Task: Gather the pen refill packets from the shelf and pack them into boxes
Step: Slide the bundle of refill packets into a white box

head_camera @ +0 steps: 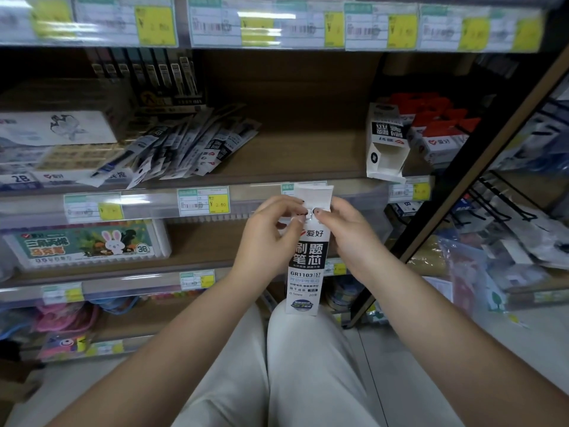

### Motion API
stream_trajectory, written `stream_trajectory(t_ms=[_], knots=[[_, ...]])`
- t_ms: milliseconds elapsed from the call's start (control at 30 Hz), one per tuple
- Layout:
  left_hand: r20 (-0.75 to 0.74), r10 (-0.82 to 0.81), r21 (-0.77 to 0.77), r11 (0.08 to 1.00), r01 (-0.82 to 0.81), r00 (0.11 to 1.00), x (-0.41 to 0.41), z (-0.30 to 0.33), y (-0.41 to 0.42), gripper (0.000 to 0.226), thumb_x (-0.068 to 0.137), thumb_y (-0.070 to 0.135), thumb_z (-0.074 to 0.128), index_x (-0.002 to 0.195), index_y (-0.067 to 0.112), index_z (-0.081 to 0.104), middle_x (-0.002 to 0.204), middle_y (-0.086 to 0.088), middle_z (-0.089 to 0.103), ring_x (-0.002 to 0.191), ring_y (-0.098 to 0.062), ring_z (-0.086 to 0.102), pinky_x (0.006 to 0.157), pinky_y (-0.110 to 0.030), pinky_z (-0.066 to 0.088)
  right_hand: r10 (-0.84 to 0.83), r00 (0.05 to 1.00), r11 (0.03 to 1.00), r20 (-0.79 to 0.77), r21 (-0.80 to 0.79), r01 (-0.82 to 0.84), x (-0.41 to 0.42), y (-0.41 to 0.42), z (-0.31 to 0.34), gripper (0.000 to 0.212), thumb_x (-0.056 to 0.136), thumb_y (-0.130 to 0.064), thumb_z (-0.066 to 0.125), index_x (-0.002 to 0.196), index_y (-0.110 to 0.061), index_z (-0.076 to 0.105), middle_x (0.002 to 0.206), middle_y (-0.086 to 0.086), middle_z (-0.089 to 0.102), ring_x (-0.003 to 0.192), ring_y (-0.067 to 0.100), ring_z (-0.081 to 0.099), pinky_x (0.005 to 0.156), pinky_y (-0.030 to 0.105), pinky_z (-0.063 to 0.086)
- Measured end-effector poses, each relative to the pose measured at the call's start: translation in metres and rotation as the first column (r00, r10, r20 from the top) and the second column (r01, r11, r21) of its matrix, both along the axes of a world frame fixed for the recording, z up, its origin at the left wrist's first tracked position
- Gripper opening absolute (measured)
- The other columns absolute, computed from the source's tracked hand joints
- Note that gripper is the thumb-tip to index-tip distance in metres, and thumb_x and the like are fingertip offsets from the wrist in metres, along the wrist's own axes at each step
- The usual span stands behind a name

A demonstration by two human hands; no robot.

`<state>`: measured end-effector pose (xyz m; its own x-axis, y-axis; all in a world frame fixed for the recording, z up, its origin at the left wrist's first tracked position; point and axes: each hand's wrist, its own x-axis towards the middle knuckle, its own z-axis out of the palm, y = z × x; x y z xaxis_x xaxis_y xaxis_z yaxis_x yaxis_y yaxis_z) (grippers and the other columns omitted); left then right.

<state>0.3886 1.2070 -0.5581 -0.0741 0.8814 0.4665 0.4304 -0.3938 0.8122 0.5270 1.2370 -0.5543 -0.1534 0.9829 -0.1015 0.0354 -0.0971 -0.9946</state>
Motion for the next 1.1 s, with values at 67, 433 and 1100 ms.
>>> stream_trajectory(t_ms=[67, 433, 1100], knots=[[-0.037, -0.018, 0.028, 0.999, 0.019, 0.999, -0.0015, 0.0002, 0.0003, 0.015, 0.085, 0.013, 0.055, 0.091, 0.009, 0.068, 0.100, 0.022, 0.058, 0.098, 0.000, 0.056, 0.085, -0.032, 0.052, -0.003, 1.000, 0.998, 0.005, 0.062, 0.003, 0.0002, -0.0010, 0.0029, 0.025, 0.093, -0.009, 0.053, 0.113, -0.021, 0.059, 0.102, -0.002, 0.070, 0.091, 0.015, 0.067, 0.077, 0.030, 0.053], [-0.042, 0.001, -0.020, 1.000, -0.002, 0.999, -0.0069, -0.0040, 0.0061, 0.012, 0.088, 0.008, 0.058, 0.093, 0.011, 0.068, 0.091, 0.020, 0.058, 0.092, 0.007, 0.055, 0.082, -0.017, 0.047, -0.067, 0.983, 0.942, 0.169, 0.337, 0.006, -0.0079, -0.0053, 0.0041, 0.005, 0.084, -0.037, 0.060, 0.089, -0.037, 0.058, 0.089, -0.008, 0.067, 0.088, 0.017, 0.064, 0.081, 0.042, 0.052], [0.171, 0.092, -0.080, 0.994, -0.080, 0.981, -0.0015, -0.0060, -0.0001, 0.021, 0.089, 0.002, 0.060, 0.099, 0.021, 0.063, 0.104, 0.004, 0.054, 0.085, 0.008, 0.060, 0.074, -0.005, 0.044, -0.027, 0.987, 0.949, 0.160, 0.313, -0.024, 0.0000, -0.0045, 0.0019, 0.021, 0.090, -0.006, 0.058, 0.097, -0.024, 0.067, 0.101, 0.000, 0.068, 0.096, 0.011, 0.064, 0.076, 0.014, 0.050]])
